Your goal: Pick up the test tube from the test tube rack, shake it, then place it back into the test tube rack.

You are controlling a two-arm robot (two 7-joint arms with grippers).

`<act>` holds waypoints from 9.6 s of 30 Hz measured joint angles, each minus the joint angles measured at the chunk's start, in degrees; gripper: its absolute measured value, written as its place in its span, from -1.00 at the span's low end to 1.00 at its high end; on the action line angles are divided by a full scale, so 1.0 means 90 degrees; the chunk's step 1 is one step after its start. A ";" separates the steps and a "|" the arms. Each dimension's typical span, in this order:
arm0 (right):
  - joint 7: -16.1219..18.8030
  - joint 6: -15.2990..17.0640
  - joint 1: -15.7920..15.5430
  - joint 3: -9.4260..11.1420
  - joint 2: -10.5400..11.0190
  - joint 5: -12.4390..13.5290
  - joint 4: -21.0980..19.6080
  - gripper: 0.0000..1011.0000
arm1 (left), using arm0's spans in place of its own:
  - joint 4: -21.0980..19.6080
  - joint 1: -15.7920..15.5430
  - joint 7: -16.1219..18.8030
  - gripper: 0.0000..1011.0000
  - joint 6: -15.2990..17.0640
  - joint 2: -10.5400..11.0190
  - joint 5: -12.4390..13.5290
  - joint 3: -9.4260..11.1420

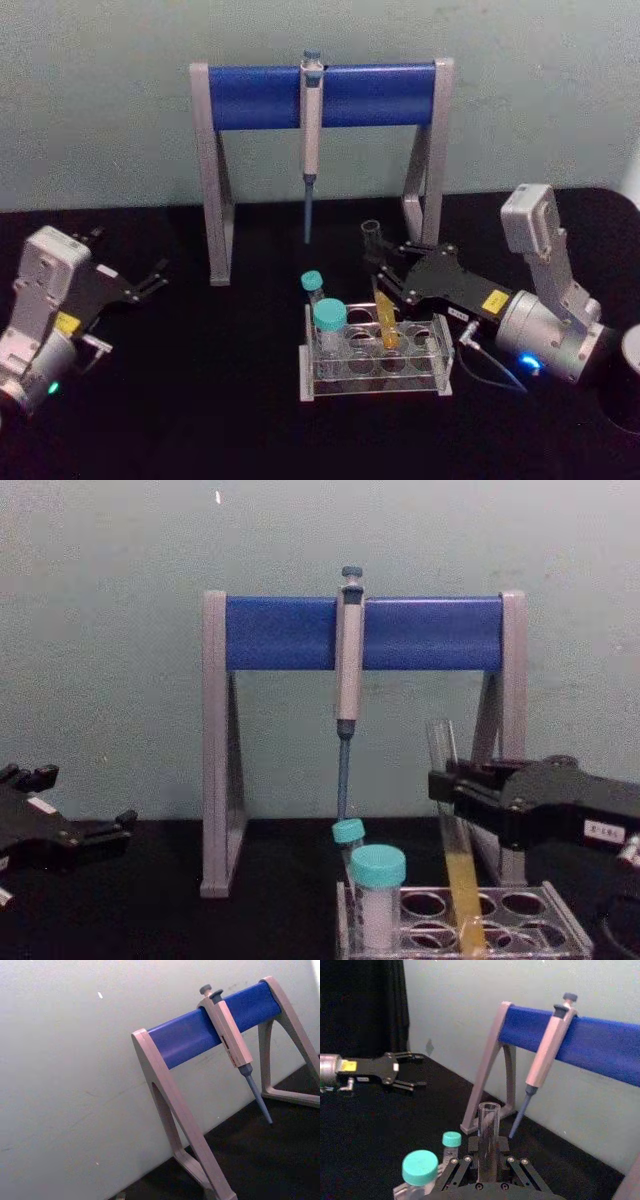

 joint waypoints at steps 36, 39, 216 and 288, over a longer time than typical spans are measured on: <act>-0.0563 -0.0968 -0.0541 0.0840 -0.0125 0.0253 -0.0775 -0.55 | 0.0000 0.0000 0.0000 0.98 0.0000 0.0000 0.0000 0.0000; -0.0580 -0.0949 -0.0550 0.0868 -0.0154 0.0230 -0.0772 -0.55 | 0.0000 0.0000 0.0000 0.98 0.0000 0.0000 0.0000 0.0000; 0.0210 0.0050 -0.0794 0.0916 0.0475 0.1592 -0.1465 -0.55 | 0.0000 0.0000 0.0000 0.98 0.0000 0.0000 0.0000 0.0000; 0.0185 -0.0349 -0.0047 0.0123 0.0094 0.0855 0.0036 -0.55 | 0.0000 0.0000 0.0000 0.98 0.0000 0.0000 0.0000 0.0000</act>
